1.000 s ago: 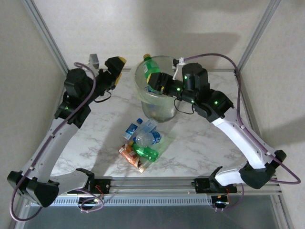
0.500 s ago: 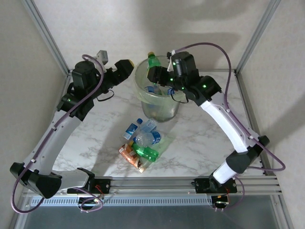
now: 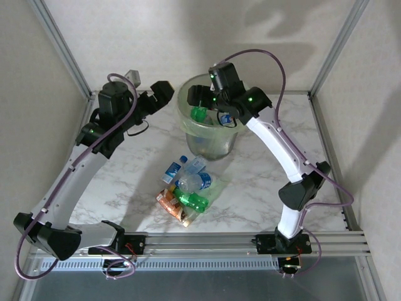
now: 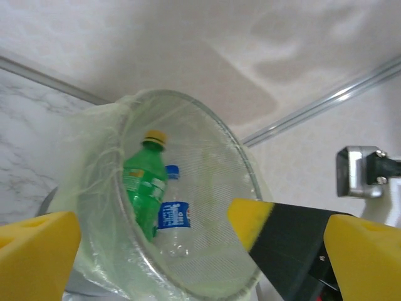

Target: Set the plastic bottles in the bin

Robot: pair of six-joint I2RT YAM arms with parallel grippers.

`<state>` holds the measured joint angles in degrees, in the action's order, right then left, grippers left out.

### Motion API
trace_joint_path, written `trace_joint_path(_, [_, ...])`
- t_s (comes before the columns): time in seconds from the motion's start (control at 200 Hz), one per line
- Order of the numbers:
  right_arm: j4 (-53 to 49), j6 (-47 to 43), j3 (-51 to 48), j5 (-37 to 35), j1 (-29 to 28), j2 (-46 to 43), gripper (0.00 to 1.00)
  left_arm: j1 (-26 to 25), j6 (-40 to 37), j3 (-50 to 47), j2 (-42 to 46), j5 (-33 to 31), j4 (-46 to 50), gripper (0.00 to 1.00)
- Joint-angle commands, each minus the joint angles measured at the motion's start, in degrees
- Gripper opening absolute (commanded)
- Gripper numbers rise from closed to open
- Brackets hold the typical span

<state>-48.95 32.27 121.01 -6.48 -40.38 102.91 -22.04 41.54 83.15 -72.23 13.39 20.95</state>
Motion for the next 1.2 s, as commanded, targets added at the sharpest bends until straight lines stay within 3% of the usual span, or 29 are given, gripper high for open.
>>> trace_joint_path(0.0, [0.1, -0.3, -2.5, -1.4, -0.2, -5.1, 0.83, -0.5, -0.5, -0.2, 3.3, -1.9, 2.2, 0.99])
trace_joint_path(0.436, [9.7, 2.7, -21.6, -2.1, -10.3, -20.9, 0.82, -1.3, -2.0, -12.6, 11.1, 0.3, 8.1, 0.9])
trace_joint_path(0.611, [9.8, 3.7, -21.6, -3.9, -15.6, -21.7, 0.83, -1.9, -3.0, -17.0, 13.8, 0.2, 9.4, 0.88])
trace_joint_path(0.821, [6.9, 3.9, -19.5, -4.5, -16.5, -22.3, 0.83, -2.8, -2.0, -24.4, 16.5, -0.2, 9.2, 0.85])
trace_joint_path(1.016, [9.9, 6.7, -26.0, -4.7, -18.0, -25.9, 0.83, -3.9, 0.2, -31.1, 19.0, 1.0, 7.5, 0.84])
trace_joint_path(1.197, [7.0, 5.4, -21.7, -5.2, -19.0, -23.3, 0.83, -4.2, -1.0, -34.6, 18.8, -4.6, 8.5, 0.83])
